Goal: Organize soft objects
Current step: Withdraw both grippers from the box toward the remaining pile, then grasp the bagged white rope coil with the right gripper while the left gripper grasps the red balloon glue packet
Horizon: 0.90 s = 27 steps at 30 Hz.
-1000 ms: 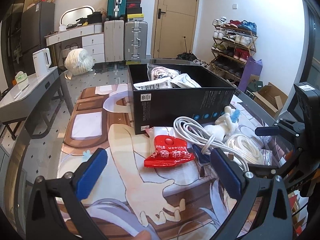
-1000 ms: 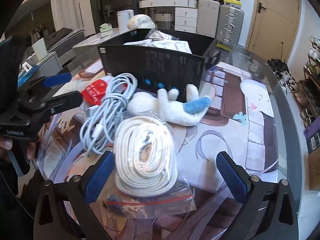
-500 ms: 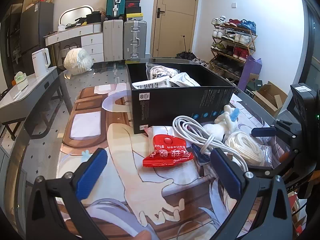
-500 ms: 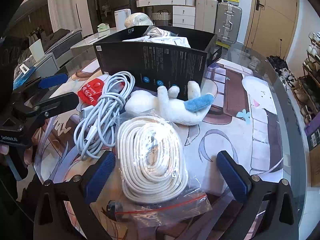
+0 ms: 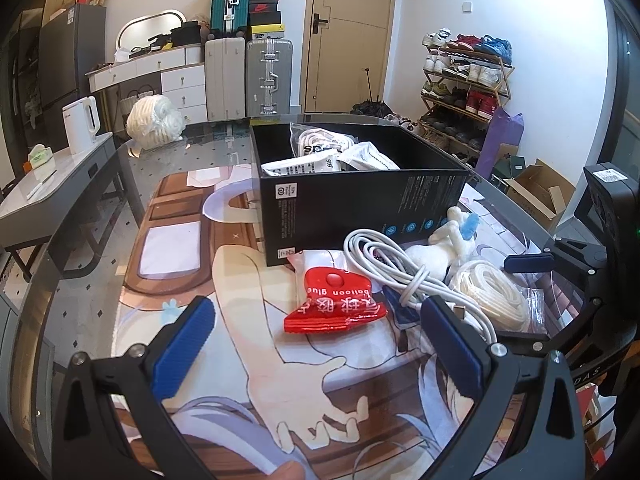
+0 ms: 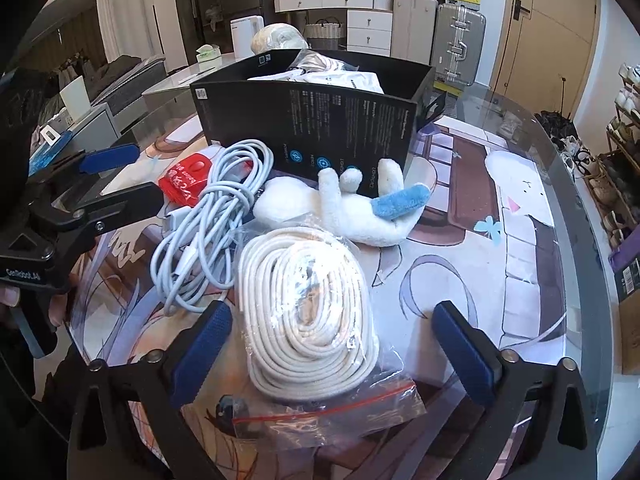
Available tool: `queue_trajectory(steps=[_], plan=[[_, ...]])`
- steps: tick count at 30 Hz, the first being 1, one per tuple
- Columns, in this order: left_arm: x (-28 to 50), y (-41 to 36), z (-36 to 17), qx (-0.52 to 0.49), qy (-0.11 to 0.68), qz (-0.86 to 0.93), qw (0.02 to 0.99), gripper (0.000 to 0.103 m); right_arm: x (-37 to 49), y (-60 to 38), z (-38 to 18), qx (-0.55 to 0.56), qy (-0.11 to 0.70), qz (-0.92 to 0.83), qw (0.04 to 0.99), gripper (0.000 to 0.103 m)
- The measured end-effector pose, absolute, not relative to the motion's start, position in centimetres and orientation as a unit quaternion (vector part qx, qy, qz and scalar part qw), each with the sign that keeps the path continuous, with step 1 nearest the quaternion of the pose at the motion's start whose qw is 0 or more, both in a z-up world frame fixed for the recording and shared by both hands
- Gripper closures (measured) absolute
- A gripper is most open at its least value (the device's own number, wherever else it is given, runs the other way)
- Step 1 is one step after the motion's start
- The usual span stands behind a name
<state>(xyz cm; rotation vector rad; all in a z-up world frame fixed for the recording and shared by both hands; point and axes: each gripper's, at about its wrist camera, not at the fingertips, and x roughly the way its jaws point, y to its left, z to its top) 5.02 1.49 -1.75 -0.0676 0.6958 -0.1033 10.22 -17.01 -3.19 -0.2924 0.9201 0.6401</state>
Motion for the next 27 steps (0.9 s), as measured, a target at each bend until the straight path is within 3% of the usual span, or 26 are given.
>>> queue_trajectory(steps=[2, 7, 11, 14, 27], plan=[[5.0, 1.5, -1.7, -0.034, 0.341, -0.051, 0.938, 0.000, 9.9, -17.0, -2.9, -0.142, 0.432, 0.311, 0.835, 0.024], [5.2, 1.7, -1.8, -0.041, 0.346, -0.054, 0.936, 0.000, 9.2, -16.9, -2.4, -0.143, 0.432, 0.323, 0.830, 0.049], [5.4, 1.7, -1.8, -0.040, 0.348, -0.053, 0.935, 0.000, 9.1, -17.0, -2.1, -0.143, 0.431, 0.323, 0.830, 0.062], [5.4, 1.6, -1.8, -0.038, 0.350, -0.054, 0.934, 0.000, 9.0, -17.4, -1.8, -0.138, 0.431, 0.324, 0.831, 0.066], [6.8, 2.2, -2.3, -0.048, 0.394, -0.047, 0.916, 0.000, 8.0, -18.7, 1.8, -0.135, 0.393, 0.318, 0.852, 0.066]])
